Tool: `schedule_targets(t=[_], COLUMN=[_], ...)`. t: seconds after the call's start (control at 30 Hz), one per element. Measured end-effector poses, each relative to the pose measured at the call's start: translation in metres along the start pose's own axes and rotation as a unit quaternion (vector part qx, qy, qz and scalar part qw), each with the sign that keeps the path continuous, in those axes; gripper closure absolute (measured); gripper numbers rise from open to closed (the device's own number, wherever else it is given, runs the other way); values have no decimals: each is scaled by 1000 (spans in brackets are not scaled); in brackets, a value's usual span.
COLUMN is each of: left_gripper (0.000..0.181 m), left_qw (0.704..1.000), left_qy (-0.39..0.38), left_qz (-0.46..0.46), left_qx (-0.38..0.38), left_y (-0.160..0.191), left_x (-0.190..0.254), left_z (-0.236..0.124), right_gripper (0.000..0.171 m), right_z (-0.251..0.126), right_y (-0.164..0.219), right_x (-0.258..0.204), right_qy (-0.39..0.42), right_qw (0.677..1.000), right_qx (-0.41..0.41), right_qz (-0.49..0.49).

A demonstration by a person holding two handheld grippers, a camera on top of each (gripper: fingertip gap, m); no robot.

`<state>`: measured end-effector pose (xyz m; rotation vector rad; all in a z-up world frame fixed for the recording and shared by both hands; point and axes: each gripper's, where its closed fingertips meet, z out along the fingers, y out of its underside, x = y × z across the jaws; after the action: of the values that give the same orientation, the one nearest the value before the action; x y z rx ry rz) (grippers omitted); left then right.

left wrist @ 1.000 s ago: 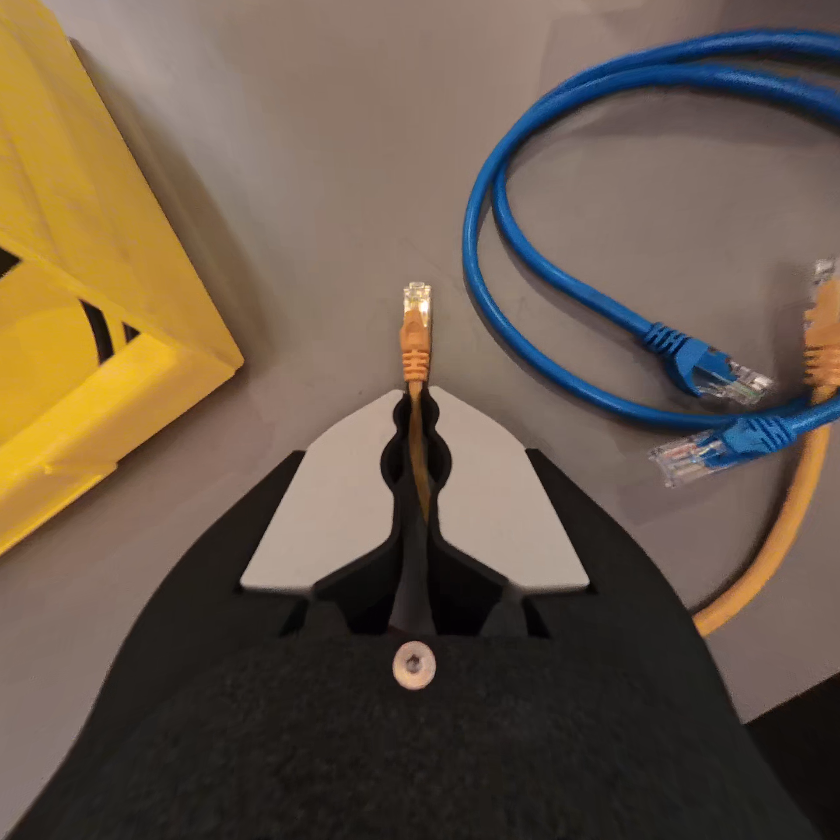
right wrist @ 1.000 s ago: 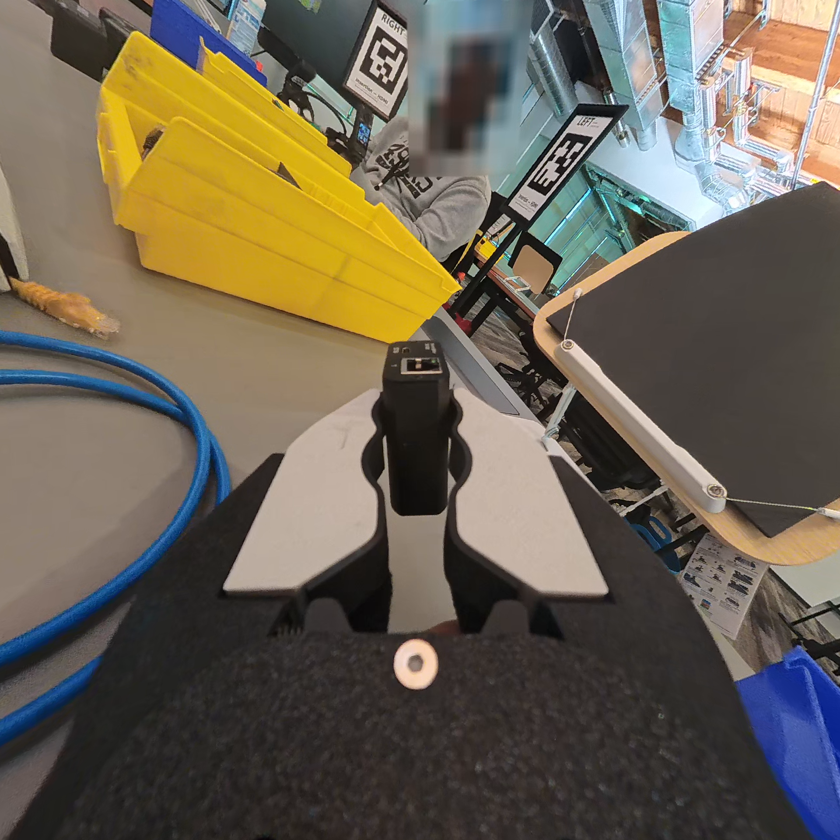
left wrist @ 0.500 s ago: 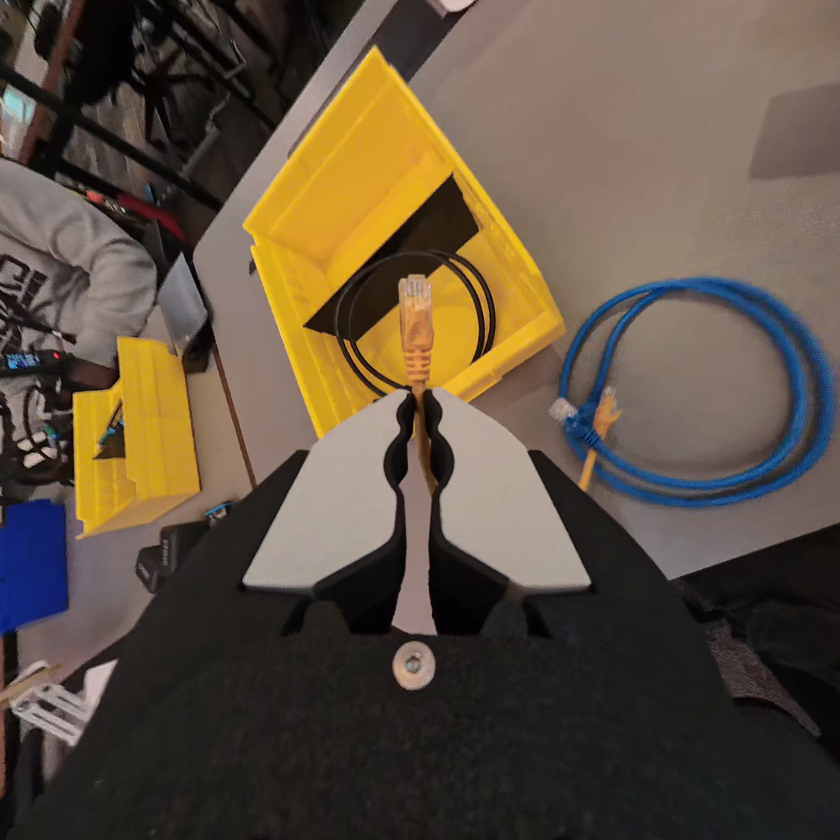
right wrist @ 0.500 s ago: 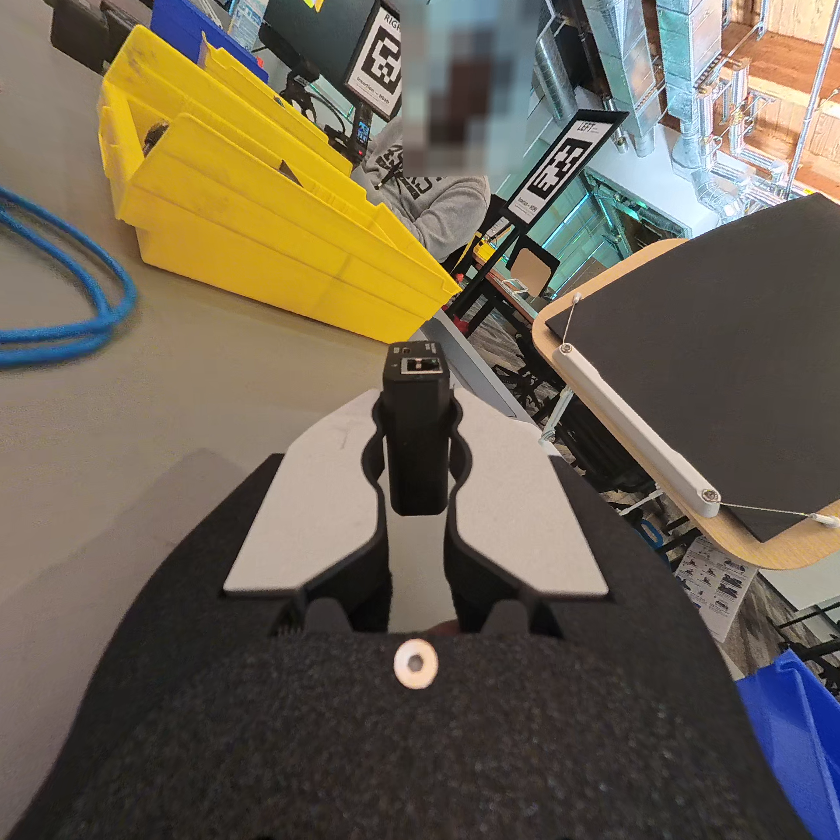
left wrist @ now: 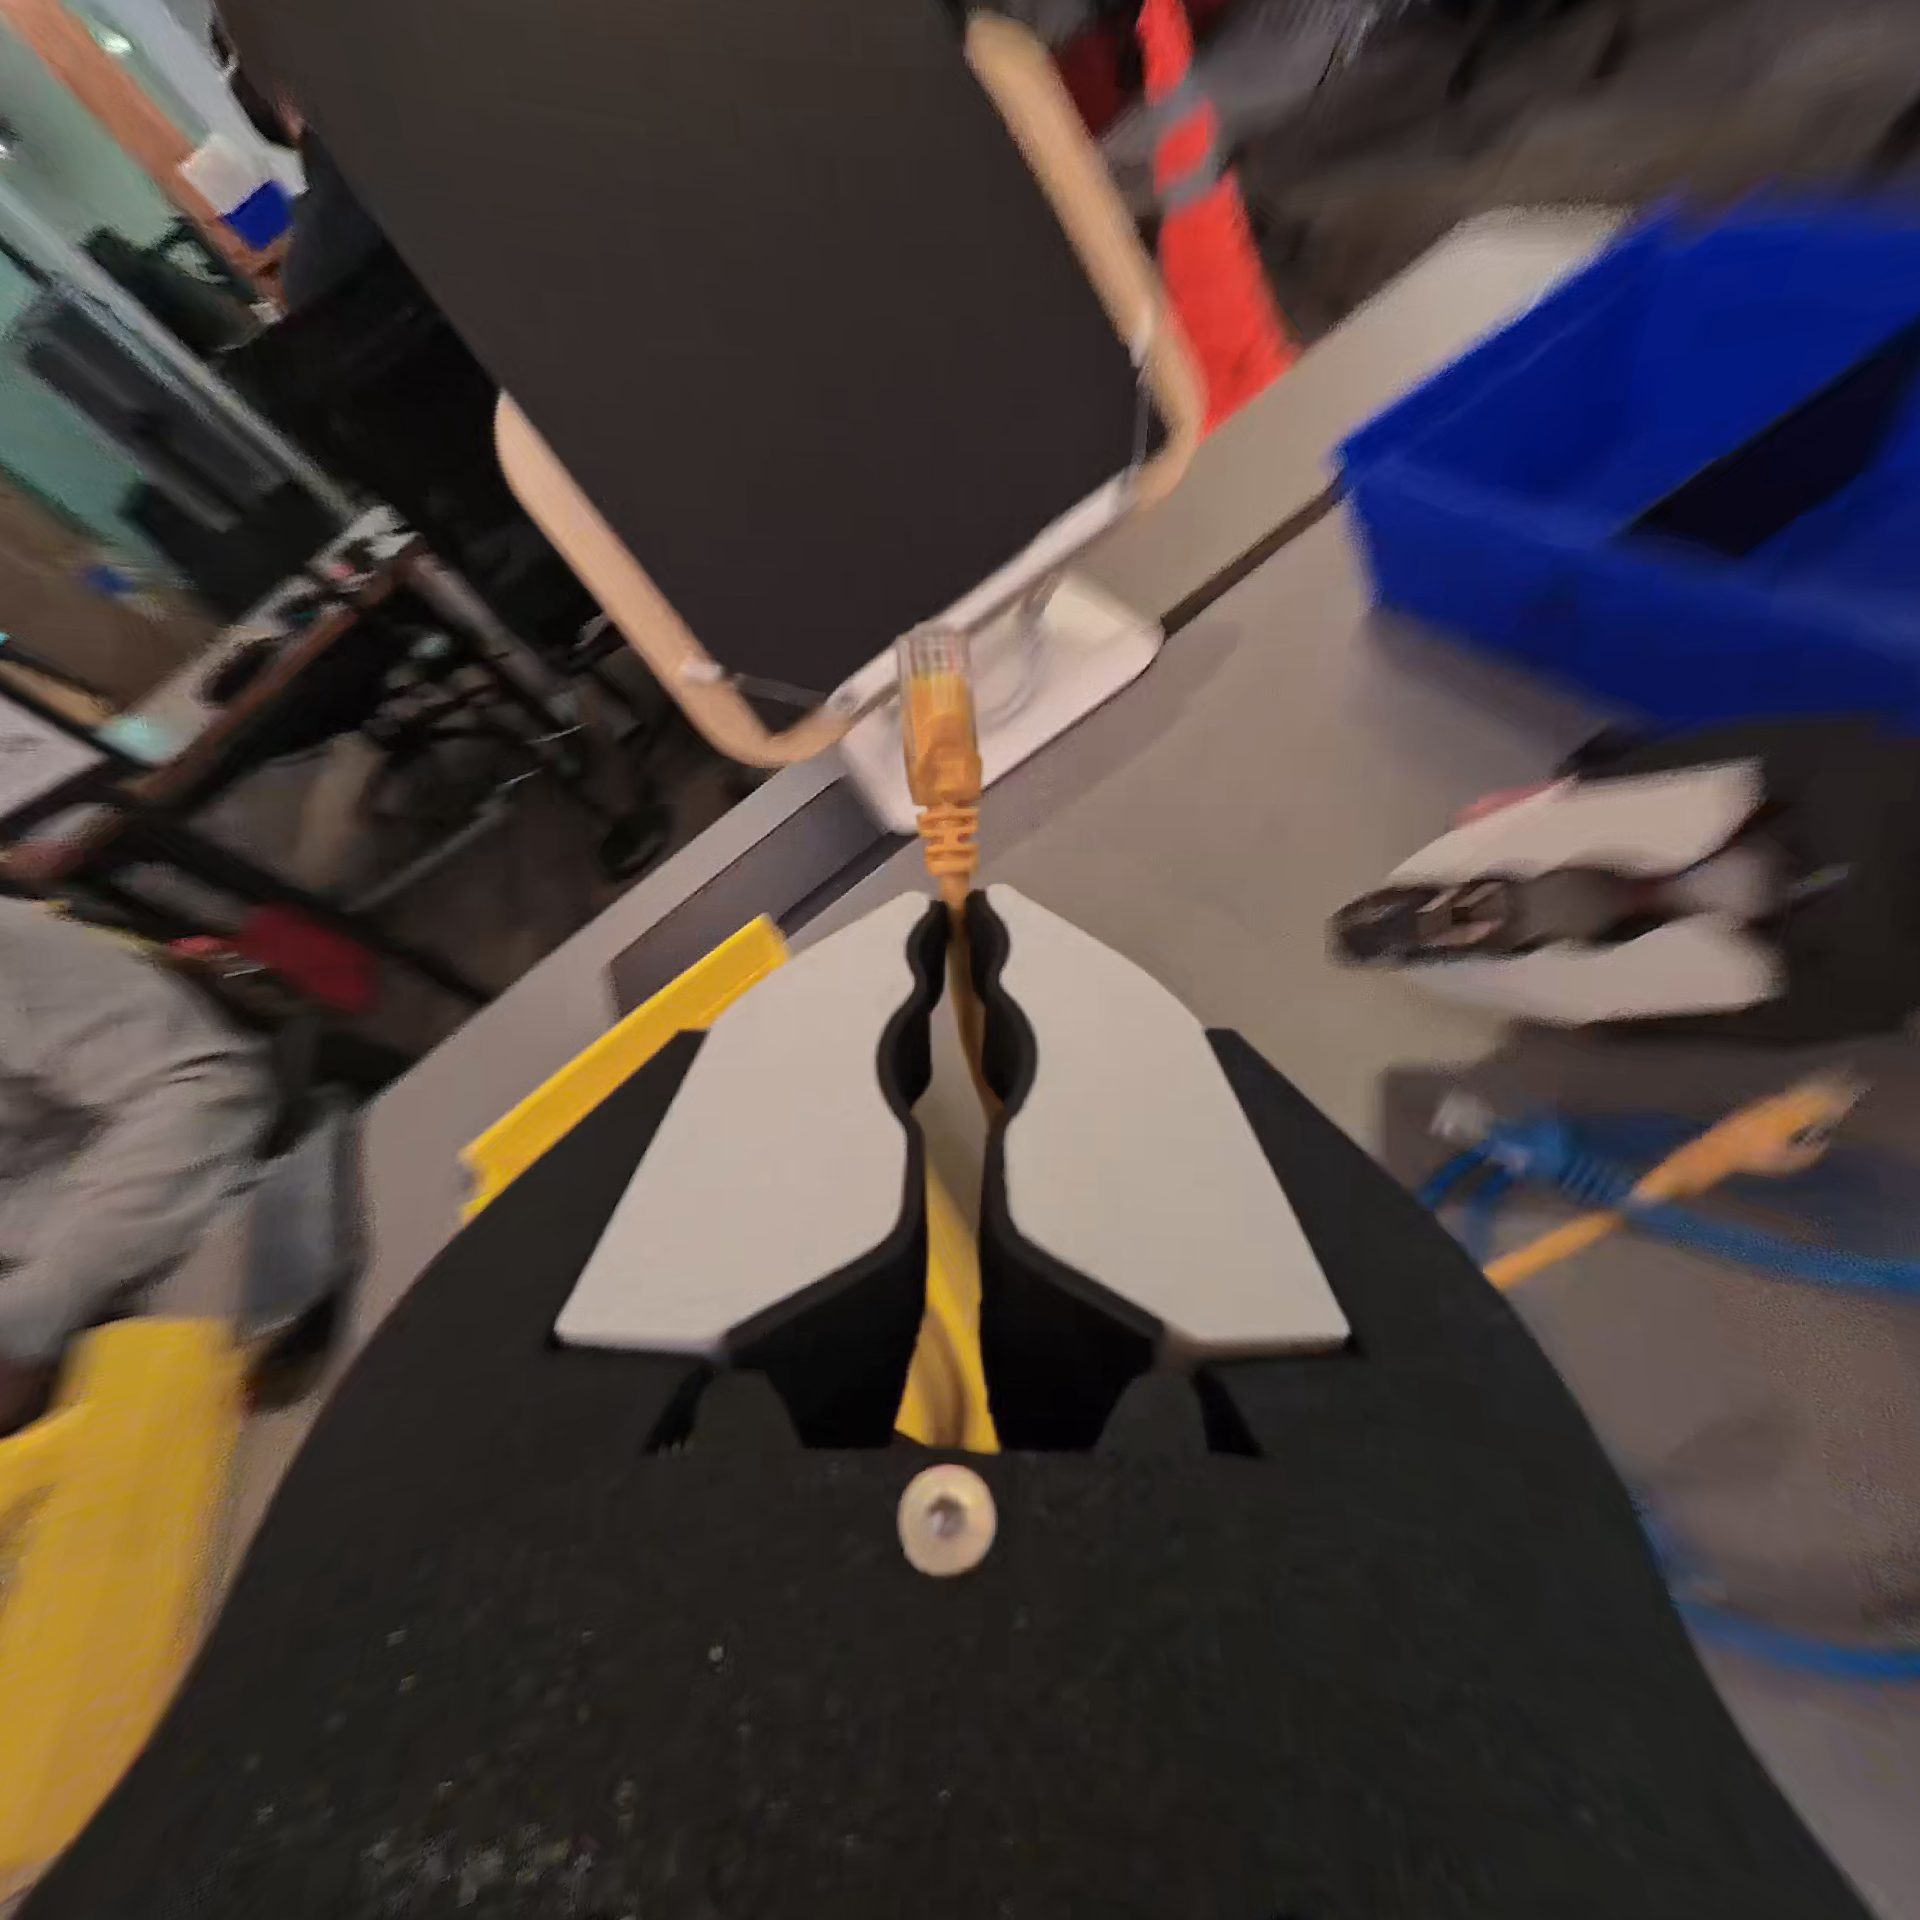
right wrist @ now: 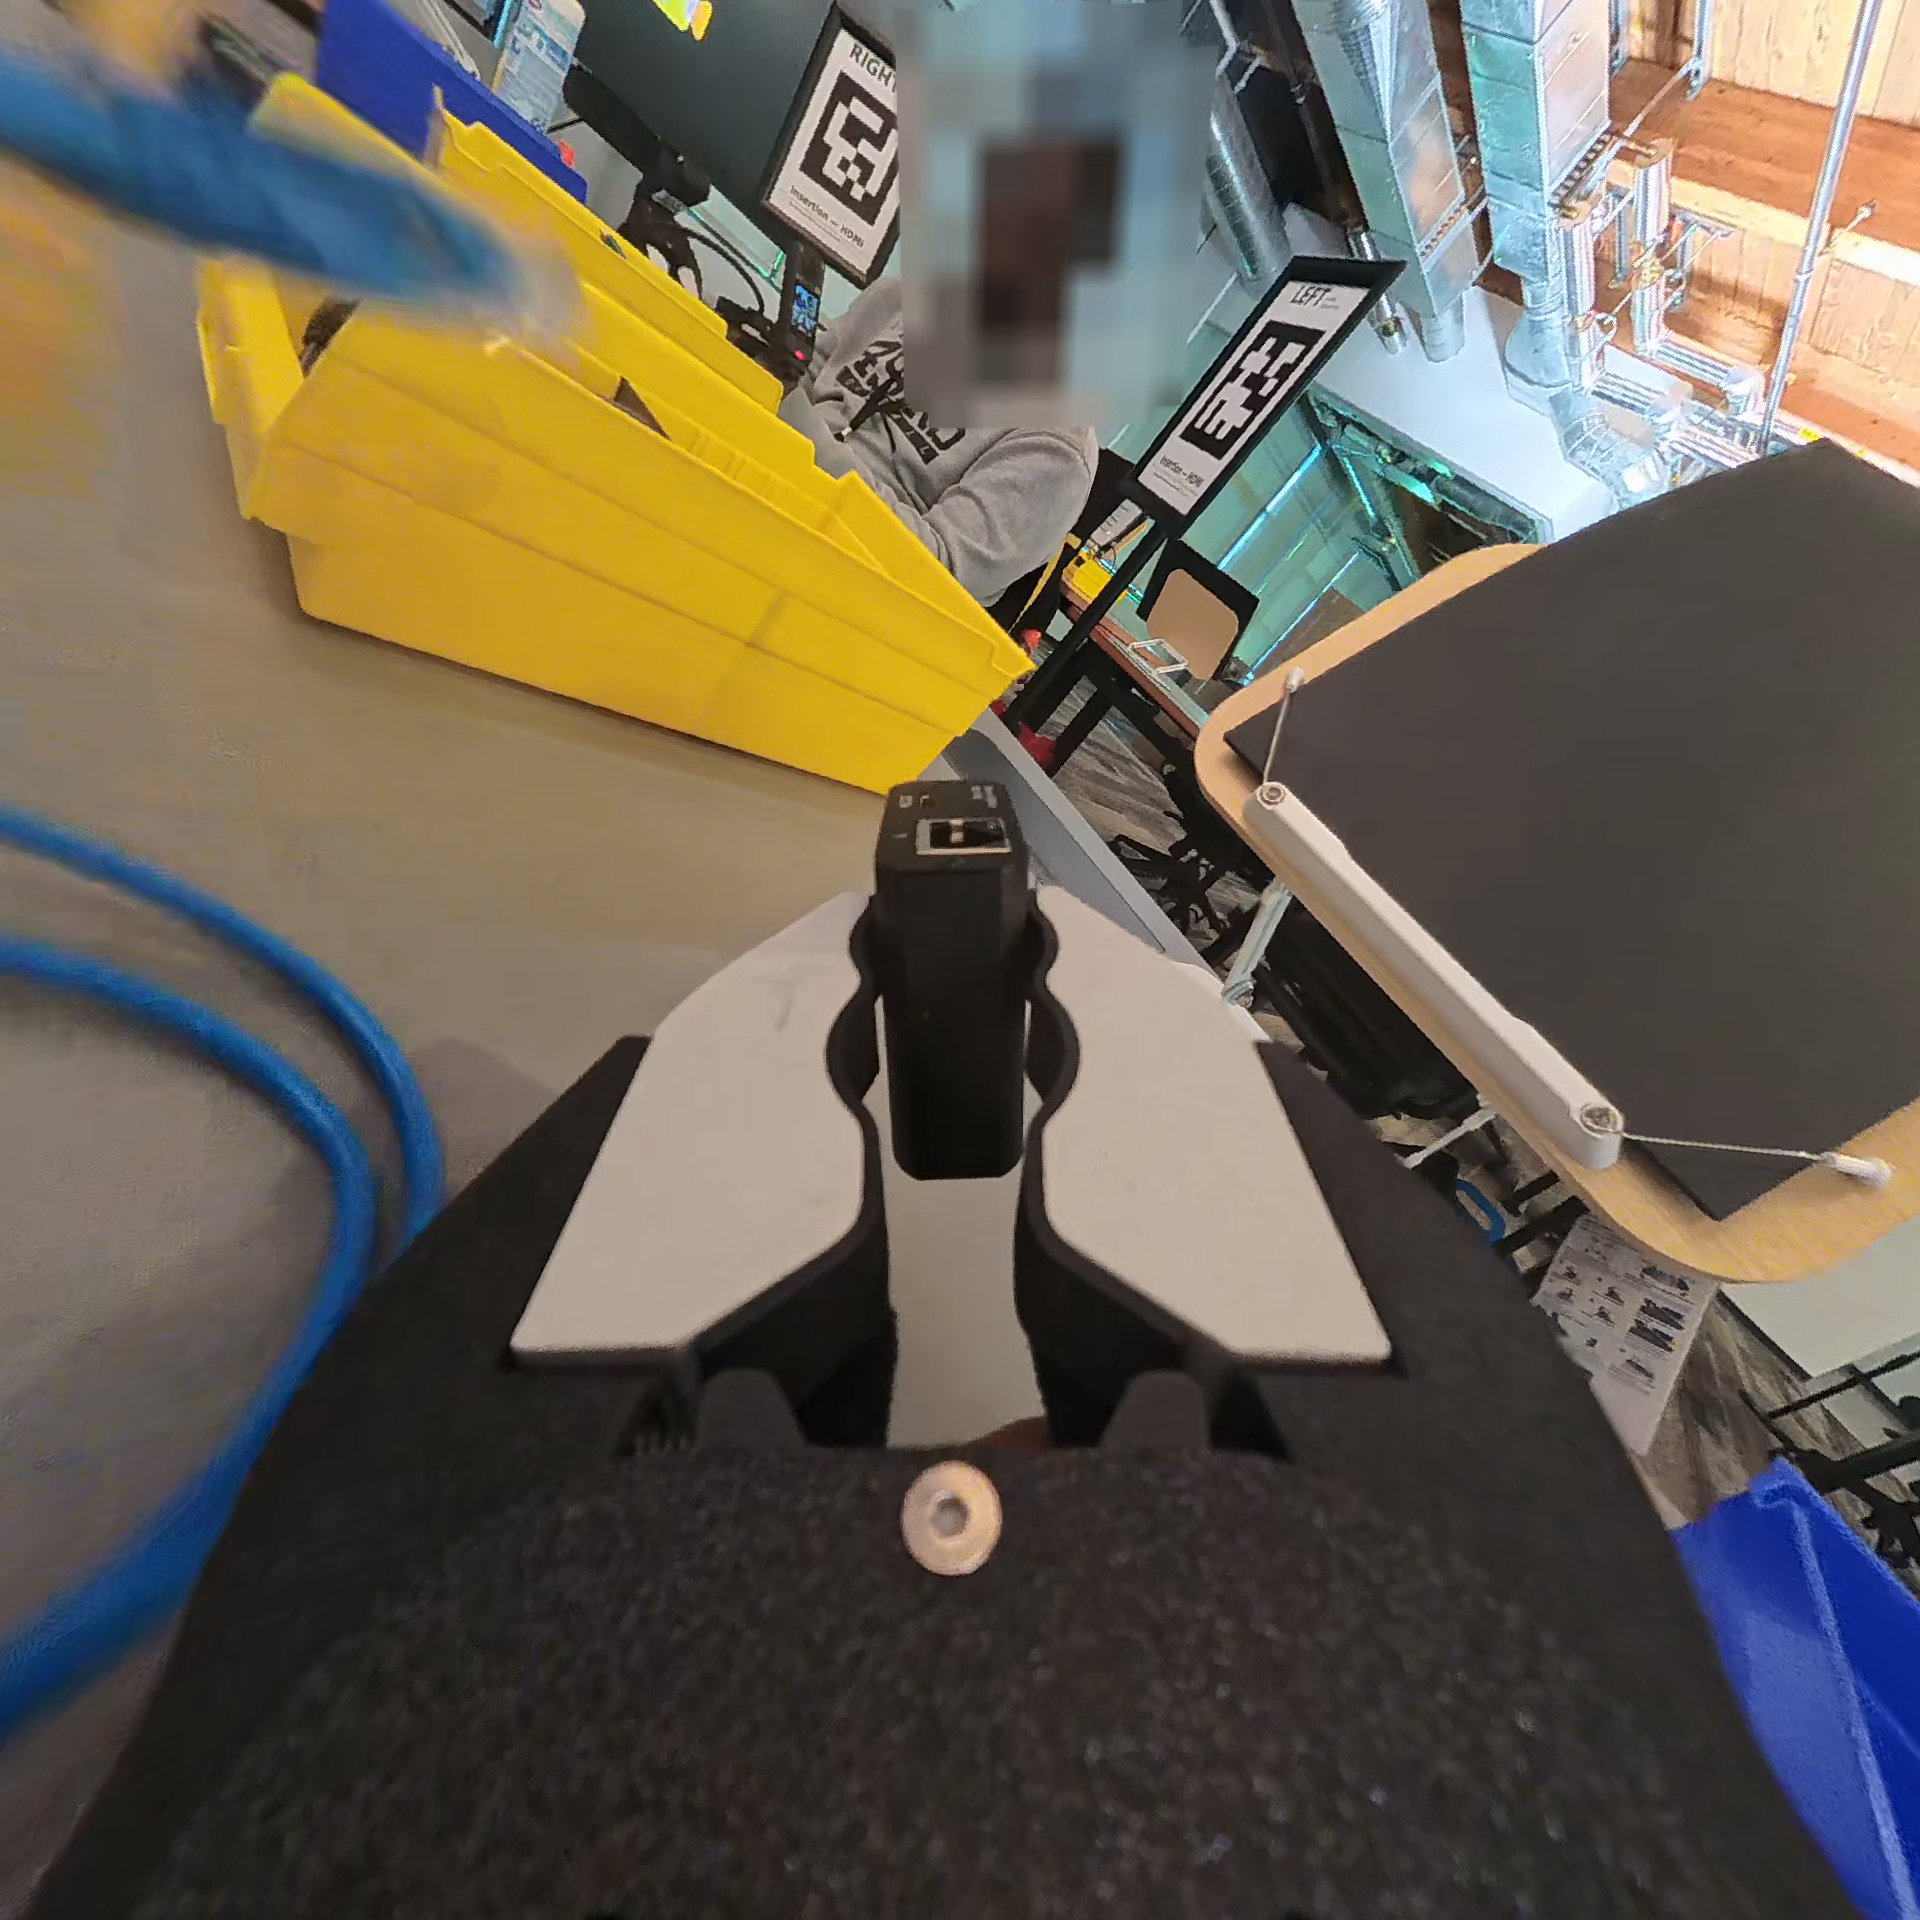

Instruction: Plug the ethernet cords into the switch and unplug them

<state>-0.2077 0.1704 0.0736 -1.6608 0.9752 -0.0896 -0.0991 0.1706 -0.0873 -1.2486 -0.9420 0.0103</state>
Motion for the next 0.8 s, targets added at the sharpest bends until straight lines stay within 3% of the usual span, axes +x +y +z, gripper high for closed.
schedule_targets(t=[0.07,0.13,0.3,0.37,0.43,0.57,0.8], left_gripper=[177,177,178,178,177,177,177], left_qw=[995,987,959,946,945,945,902], left_qy=[-21,19,161,178,171,233,339], left_qz=[65,93,66,71,59,-54,-25], left_qx=[-78,-131,-224,-263,-274,-225,-265], left_y=[40,78,135,152,153,114,99], left_x=[1,18,66,65,57,77,140], left_z=[25,32,7,0,-2,2,30], right_gripper=[147,147,147,147,147,147,147], right_z=[0,0,1,1,1,1,-1], right_y=[2,3,3,2,2,0,-10], right_x=[4,7,5,4,3,0,-3], right_qy=[5,8,4,2,3,10,51], right_qw=[1000,1000,1000,1000,1000,1000,988], right_qx=[-2,-2,-2,-1,-1,-2,4], right_qz=[9,19,17,12,5,-23,-144])
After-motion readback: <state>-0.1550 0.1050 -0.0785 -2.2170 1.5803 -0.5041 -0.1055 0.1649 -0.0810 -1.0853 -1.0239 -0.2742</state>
